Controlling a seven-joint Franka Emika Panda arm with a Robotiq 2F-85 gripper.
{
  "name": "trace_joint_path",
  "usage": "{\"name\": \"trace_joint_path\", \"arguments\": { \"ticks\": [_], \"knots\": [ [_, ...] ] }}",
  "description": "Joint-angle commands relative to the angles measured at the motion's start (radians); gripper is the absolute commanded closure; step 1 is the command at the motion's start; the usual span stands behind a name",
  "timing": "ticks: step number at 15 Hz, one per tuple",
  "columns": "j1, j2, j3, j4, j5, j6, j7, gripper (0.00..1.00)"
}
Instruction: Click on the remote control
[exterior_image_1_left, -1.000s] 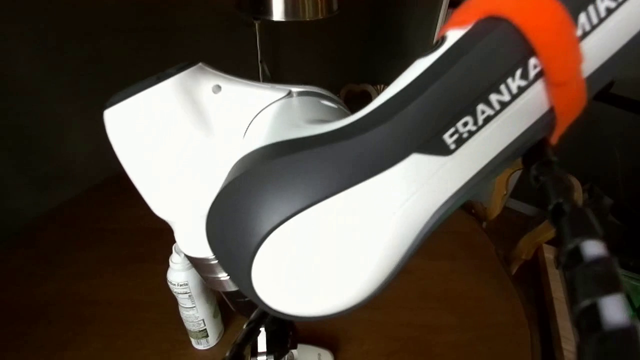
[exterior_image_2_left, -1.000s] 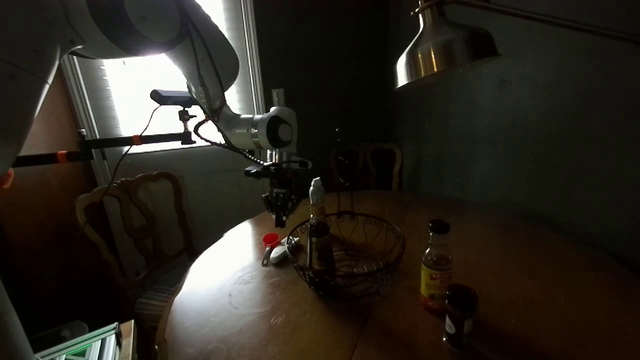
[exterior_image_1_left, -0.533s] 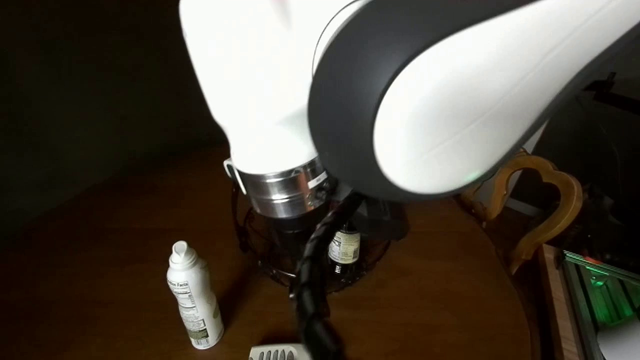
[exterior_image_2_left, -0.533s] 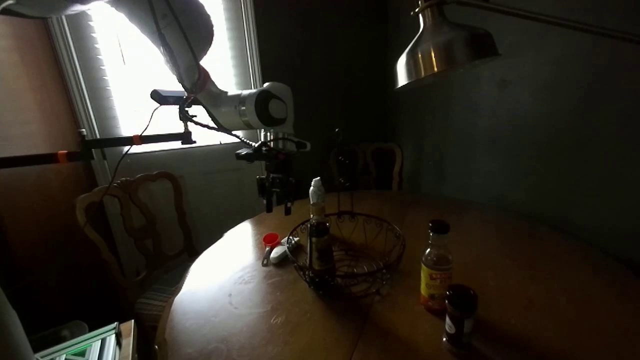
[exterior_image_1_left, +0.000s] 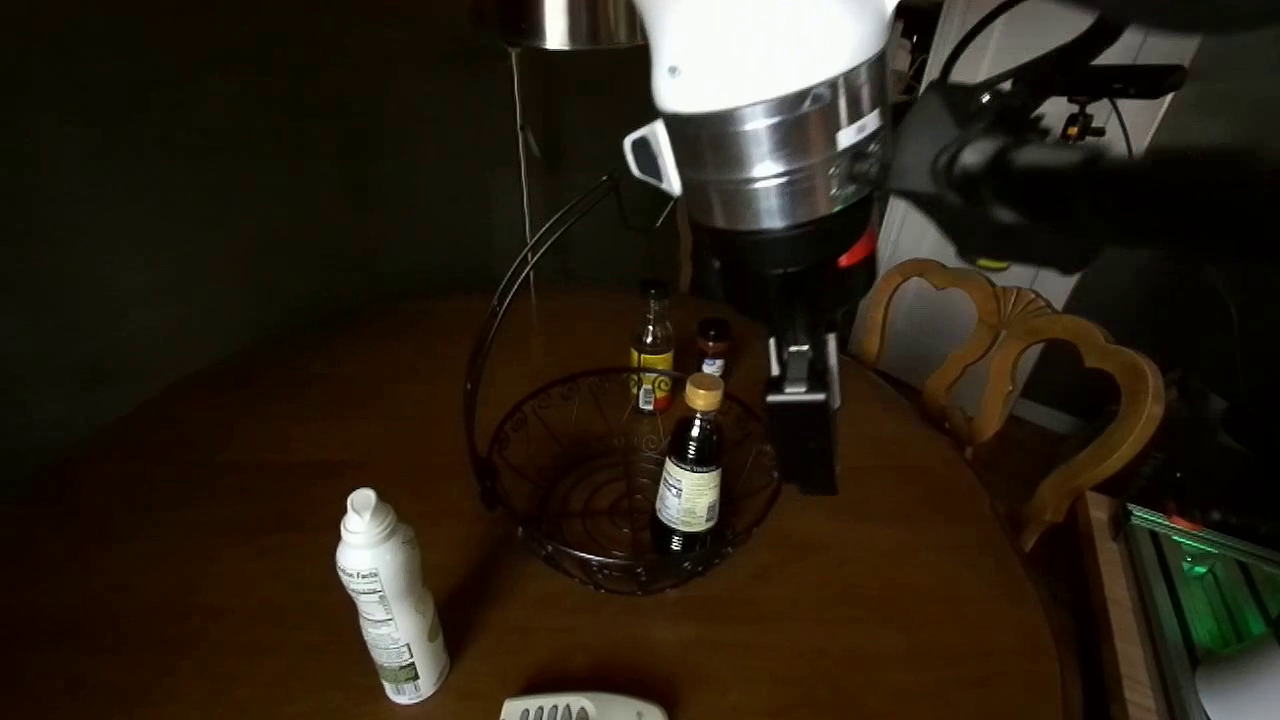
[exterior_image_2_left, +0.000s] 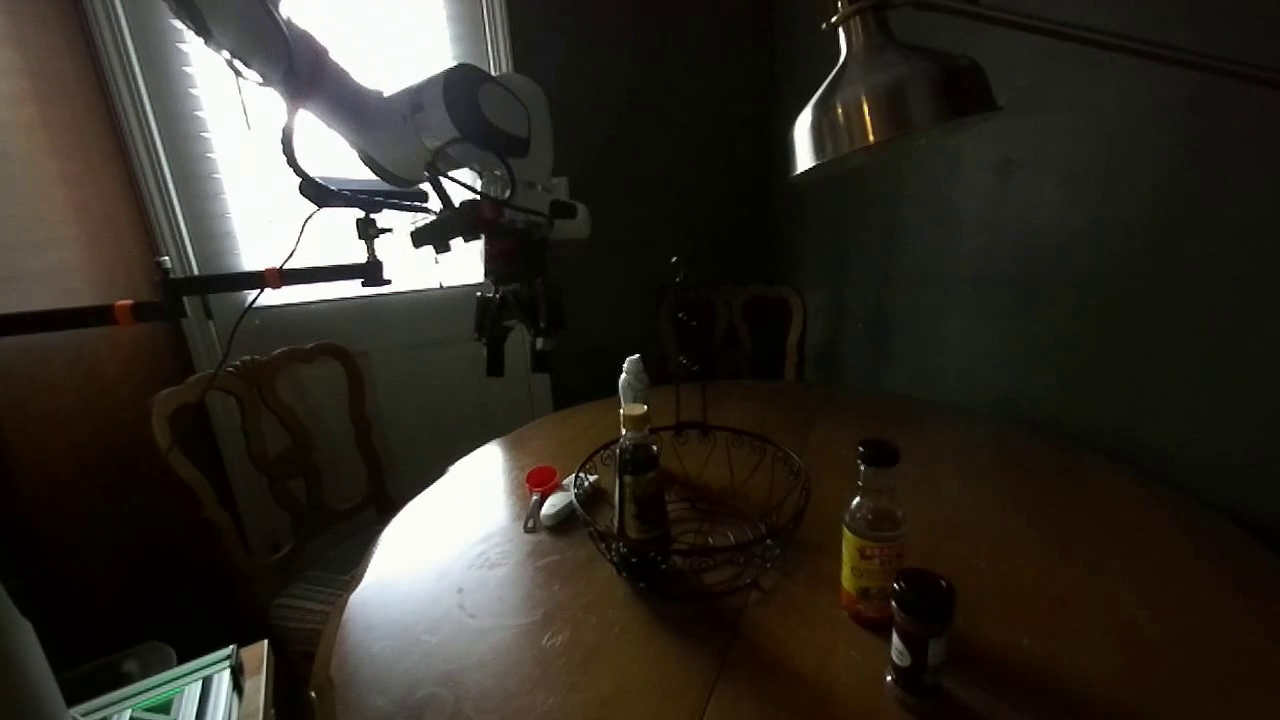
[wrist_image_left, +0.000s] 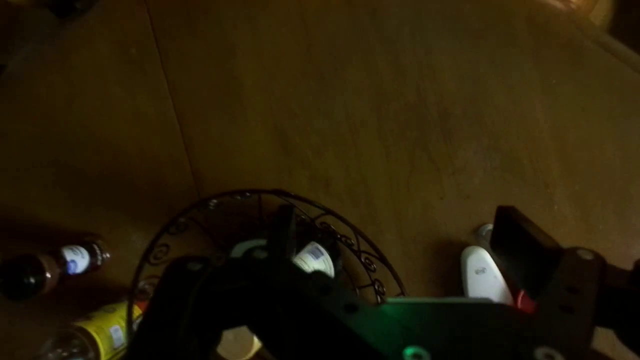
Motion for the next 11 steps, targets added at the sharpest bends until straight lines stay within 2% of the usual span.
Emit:
{"name": "trace_joint_path", "arguments": {
  "ticks": [1, 3, 5, 6, 8, 11],
  "knots": [
    [-0.032, -0.198, 0.028, -0.073, -0.007, -0.149, 0.082, 0.0],
    [-0.047, -0.276, 0.037, -0.074, -0.024, -0.224, 0.099, 0.0],
    [-0.053, -0.333, 0.043, -0.064, -0.035, -0.246, 0.053, 0.0],
    [-0.061, -0.259, 0.047, -0.025, -0.013, -0.237, 0.062, 0.0],
    [-0.064, -0.313, 0.051, -0.032, -0.014, -0.246, 0.055, 0.0],
    [-0.066, -0.327, 0.054, -0.042, -0.015, -0.246, 0.054, 0.0]
  ]
}}
